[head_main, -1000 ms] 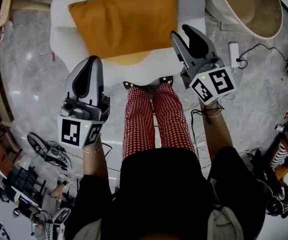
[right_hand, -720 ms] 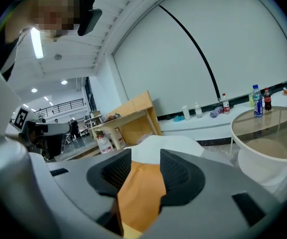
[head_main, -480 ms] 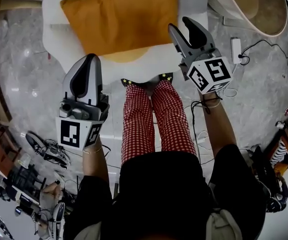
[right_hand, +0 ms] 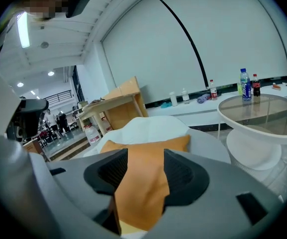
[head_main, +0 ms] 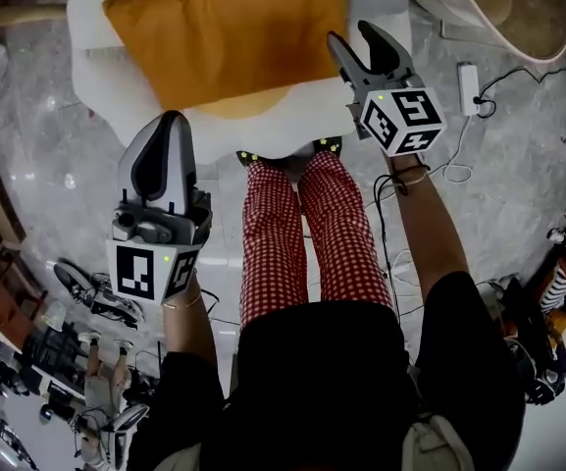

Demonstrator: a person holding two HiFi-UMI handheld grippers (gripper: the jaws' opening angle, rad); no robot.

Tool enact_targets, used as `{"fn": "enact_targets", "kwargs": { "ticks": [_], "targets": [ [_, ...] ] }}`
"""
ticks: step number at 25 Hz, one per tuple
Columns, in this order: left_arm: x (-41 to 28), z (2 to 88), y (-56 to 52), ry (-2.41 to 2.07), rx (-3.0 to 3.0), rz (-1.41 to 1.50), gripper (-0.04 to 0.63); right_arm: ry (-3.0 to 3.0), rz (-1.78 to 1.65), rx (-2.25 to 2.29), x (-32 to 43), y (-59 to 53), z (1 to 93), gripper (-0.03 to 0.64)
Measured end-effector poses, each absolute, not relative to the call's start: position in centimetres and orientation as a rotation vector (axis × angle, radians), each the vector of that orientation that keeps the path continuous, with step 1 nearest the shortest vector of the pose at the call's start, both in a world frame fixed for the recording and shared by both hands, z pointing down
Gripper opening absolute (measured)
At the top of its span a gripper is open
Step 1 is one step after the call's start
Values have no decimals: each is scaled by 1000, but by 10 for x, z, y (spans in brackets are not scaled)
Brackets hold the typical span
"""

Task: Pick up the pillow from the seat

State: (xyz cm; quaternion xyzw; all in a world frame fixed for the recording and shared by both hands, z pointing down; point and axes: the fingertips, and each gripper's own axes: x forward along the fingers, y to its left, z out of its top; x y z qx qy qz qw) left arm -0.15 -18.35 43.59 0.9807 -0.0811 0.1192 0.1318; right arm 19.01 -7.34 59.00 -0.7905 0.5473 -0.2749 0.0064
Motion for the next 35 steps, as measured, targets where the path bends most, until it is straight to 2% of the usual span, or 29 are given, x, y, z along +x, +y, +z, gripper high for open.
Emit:
{"fn": "enact_targets", "kwargs": {
  "ticks": [7,35],
  "targets": [
    [-1,439,-186,-253,2826,342,11,1675,-961,-2477,202,-71,624,247],
    [9,461,-199,-291,2735,295,11,1713,-1173,-2512,230,-89,709,262]
  ]
}}
